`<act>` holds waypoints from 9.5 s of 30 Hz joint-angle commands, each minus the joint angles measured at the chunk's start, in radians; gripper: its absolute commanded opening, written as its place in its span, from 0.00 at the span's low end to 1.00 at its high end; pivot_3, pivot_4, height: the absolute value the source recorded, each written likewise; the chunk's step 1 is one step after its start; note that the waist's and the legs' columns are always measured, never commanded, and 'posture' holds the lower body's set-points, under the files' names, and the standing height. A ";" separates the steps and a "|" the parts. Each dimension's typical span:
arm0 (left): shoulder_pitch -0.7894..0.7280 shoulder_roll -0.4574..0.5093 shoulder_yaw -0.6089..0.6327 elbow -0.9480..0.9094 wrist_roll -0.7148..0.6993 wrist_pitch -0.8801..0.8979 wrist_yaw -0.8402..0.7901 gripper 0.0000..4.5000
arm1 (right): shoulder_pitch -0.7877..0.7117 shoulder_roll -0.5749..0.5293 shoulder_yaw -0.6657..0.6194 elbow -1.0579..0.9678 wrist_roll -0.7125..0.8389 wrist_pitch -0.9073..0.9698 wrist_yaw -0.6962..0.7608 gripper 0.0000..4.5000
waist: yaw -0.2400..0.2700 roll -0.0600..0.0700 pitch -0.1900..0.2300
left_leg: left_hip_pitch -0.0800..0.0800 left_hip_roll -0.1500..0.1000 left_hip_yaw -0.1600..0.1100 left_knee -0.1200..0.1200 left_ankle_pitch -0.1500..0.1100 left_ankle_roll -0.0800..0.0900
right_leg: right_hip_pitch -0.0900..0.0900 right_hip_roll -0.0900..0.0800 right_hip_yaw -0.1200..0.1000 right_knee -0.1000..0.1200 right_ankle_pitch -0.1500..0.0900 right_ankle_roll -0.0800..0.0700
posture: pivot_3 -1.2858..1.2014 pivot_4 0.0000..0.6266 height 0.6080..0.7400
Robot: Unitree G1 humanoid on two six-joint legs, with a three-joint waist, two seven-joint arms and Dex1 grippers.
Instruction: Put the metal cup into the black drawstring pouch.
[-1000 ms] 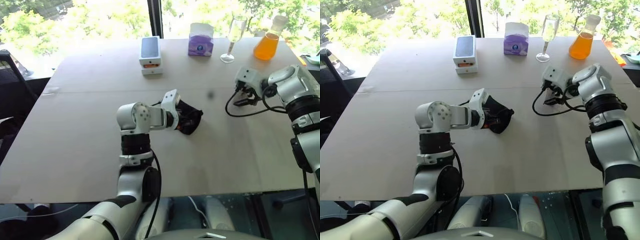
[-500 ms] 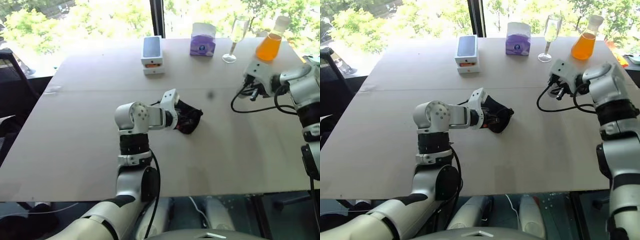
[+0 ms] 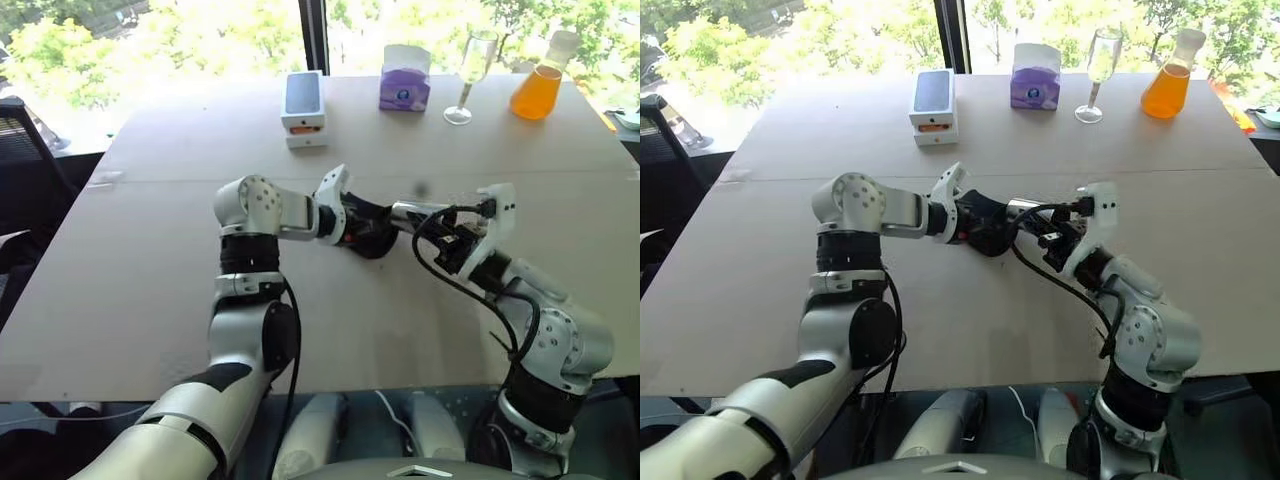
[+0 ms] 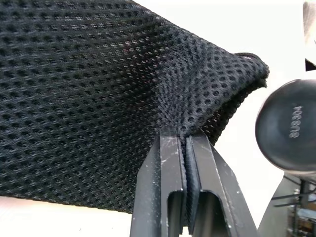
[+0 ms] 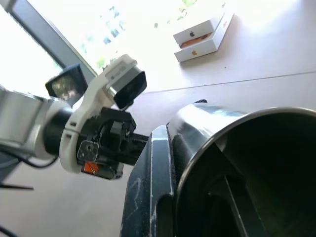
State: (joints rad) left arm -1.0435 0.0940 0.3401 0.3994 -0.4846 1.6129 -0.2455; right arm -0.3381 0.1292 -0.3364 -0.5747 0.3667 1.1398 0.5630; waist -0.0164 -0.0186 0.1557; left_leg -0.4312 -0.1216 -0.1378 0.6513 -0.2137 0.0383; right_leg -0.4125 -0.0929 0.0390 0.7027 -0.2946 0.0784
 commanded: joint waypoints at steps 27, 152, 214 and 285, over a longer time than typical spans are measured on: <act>-0.005 0.052 -0.086 -0.016 -0.253 0.001 0.089 0.00 | 0.075 0.004 0.068 0.142 0.509 -0.181 -0.179 0.02 | -0.027 0.000 0.000 | 0.000 0.001 0.002 -0.001 0.000 0.000 | -0.001 -0.002 0.004 0.002 0.000 0.000 | 0.52 0.24 1.00; 0.421 0.320 -0.291 -0.575 -0.511 -0.331 0.187 0.00 | -0.317 -0.261 0.709 0.854 -0.399 -1.055 0.142 0.47 | -0.027 -0.001 -0.001 | 0.012 0.003 0.007 0.000 0.000 -0.001 | 0.004 0.007 0.013 0.006 0.000 0.000 | 0.52 0.24 1.00; 0.526 0.487 -0.214 -0.628 -0.312 -0.534 -0.408 0.30 | -0.301 -0.408 0.535 0.798 -0.598 -1.083 -0.241 0.00 | -0.027 -0.001 -0.001 | 0.015 0.003 0.004 -0.012 0.000 -0.001 | 0.006 0.006 0.011 -0.006 0.000 -0.001 | 0.52 0.24 1.00; 0.345 0.448 -0.610 -0.177 0.261 -0.952 -0.804 0.04 | -0.302 -0.457 0.102 0.710 -0.334 -0.610 -0.465 0.00 | -0.031 -0.001 -0.001 | 0.014 0.003 0.005 -0.014 0.000 0.000 | 0.005 0.006 0.013 -0.005 0.000 -0.001 | 0.52 0.24 1.00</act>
State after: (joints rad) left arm -0.7505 0.4650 -0.2625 0.1924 -0.2721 0.6227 -1.0338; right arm -0.6272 -0.2389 -0.0942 0.1489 0.0653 0.5442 0.2095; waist -0.0474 -0.0193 0.1549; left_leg -0.4176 -0.1186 -0.1327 0.6377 -0.2134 0.0378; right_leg -0.4077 -0.0874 0.0518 0.6974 -0.2942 0.0777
